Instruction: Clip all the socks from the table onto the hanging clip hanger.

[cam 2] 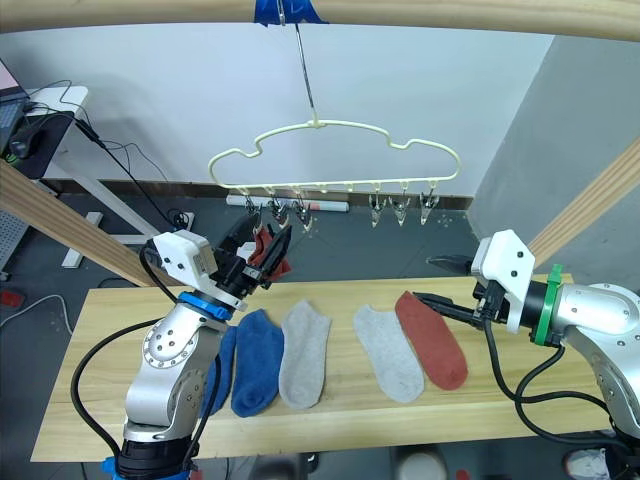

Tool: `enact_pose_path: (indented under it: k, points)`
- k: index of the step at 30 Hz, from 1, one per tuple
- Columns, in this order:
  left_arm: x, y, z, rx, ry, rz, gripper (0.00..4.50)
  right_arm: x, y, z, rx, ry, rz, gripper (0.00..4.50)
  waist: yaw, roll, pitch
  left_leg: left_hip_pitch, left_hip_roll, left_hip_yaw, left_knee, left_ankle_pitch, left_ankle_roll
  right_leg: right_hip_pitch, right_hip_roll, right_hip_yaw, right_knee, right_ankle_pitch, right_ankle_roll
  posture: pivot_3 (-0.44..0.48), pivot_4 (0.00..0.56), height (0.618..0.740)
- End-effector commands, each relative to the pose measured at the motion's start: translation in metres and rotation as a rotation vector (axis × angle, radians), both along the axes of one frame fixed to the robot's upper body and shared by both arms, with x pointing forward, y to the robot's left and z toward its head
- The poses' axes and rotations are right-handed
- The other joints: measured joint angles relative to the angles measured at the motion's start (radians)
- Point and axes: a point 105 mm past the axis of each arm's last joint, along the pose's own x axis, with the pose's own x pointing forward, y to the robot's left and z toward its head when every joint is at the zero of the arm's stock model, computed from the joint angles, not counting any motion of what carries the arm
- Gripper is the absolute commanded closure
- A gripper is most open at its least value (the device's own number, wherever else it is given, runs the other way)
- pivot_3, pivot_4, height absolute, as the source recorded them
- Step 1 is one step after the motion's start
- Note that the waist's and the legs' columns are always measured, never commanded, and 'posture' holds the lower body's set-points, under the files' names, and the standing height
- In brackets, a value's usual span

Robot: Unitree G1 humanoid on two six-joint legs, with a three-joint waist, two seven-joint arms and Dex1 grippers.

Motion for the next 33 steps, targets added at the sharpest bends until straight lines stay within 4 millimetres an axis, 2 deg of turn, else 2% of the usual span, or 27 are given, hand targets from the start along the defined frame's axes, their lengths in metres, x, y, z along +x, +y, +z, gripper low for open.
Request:
enact_pose_path:
  k: [1,5,20,33]
  points:
    - [-0.005,-0.002,0.008,-0.008,-0.054,0.001,1.97,-0.003,0.001,0.008,-0.003,-0.031,0.015,1.68,-0.001,0.0,0.0,-0.001,0.0,0.0,0.002,0.0,0.0,0.0,0.0,0.0,0.0,0.0,0.0,-0.295,0.318,0.74]
    - [-0.006,-0.003,0.006,-0.015,-0.047,0.006,3.13,-0.004,0.0,0.008,-0.005,-0.029,0.012,1.68,-0.005,0.0,0.0,-0.003,0.0,-0.001,0.007,-0.001,0.001,0.0,0.0,0.001,0.001,0.002,0.003,-0.296,0.314,0.74]
    - [0.007,0.001,-0.003,-0.059,-0.002,0.057,3.13,-0.003,0.002,0.009,-0.001,-0.03,0.017,1.68,-0.016,0.0,0.0,-0.003,-0.001,0.0,0.008,0.0,0.003,0.0,0.0,0.001,0.0,0.005,0.004,-0.299,0.313,0.74]
    - [0.016,0.002,0.005,-0.049,-0.045,0.076,3.13,-0.003,0.002,0.01,0.001,-0.031,0.014,1.68,-0.02,0.0,0.0,-0.004,-0.001,0.0,0.008,0.0,0.003,0.0,0.0,0.001,0.0,0.005,0.004,-0.303,0.316,0.74]
